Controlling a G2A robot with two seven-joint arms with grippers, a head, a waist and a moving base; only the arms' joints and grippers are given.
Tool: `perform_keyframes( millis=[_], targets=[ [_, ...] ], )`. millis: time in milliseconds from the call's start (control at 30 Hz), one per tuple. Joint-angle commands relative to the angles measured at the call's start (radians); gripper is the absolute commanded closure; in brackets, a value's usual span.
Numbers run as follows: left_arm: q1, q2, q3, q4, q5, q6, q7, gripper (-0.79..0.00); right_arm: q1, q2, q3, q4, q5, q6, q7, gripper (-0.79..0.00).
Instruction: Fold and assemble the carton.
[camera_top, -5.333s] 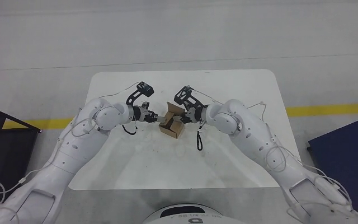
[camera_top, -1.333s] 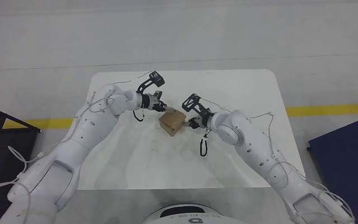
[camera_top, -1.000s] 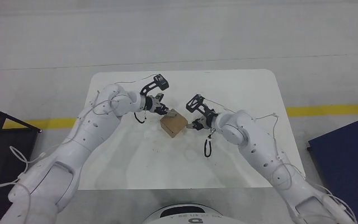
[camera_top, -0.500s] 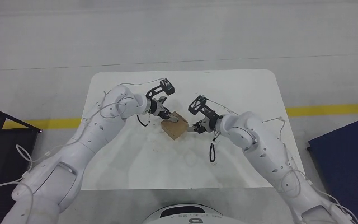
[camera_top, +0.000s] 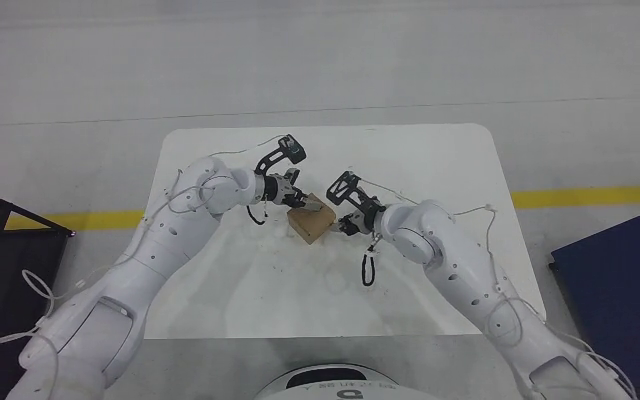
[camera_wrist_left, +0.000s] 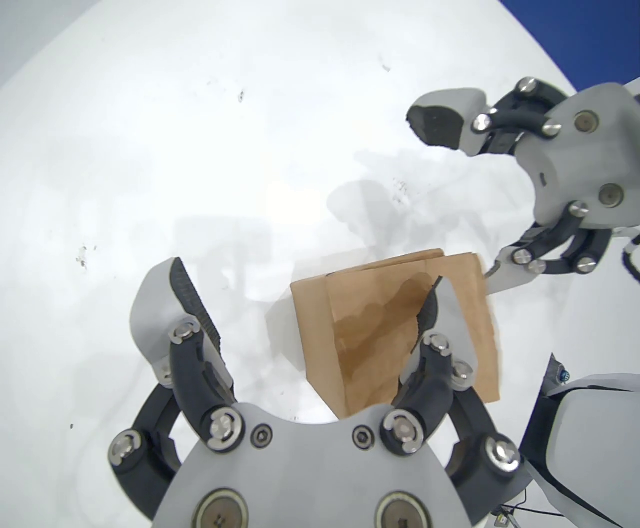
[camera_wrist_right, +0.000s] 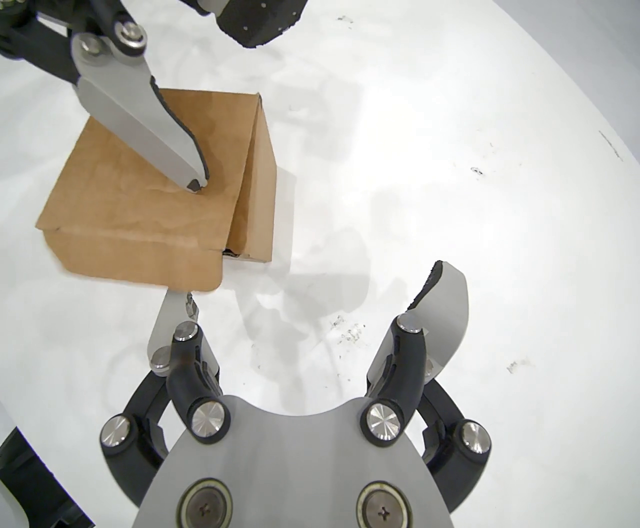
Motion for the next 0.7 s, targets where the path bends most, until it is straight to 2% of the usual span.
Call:
perform_keyframes(
  millis=[0, 233, 400, 667],
  targets=[
    [0.007, 0.001, -0.004, 0.0, -0.009, -0.004, 0.003, -0.785, 0.004, -0.002, 0.001, 0.006, -0.003, 0.021, -0.008, -0.727],
    [0.035, 0.004, -0.016, -0.012, -0.012, 0.002, 0.014, -0.785, 0.016, -0.011, -0.026, 0.011, -0.026, 0.014, 0.004, -0.742],
    [0.055, 0.013, -0.041, -0.024, -0.006, 0.008, 0.018, -0.785, 0.012, -0.004, 0.032, 0.012, -0.007, 0.031, 0.001, -0.727],
    [0.086, 0.028, -0.083, -0.05, -0.004, 0.018, 0.021, -0.785, -0.045, 0.016, 0.098, -0.103, 0.055, -0.088, 0.031, -0.711]
  ],
)
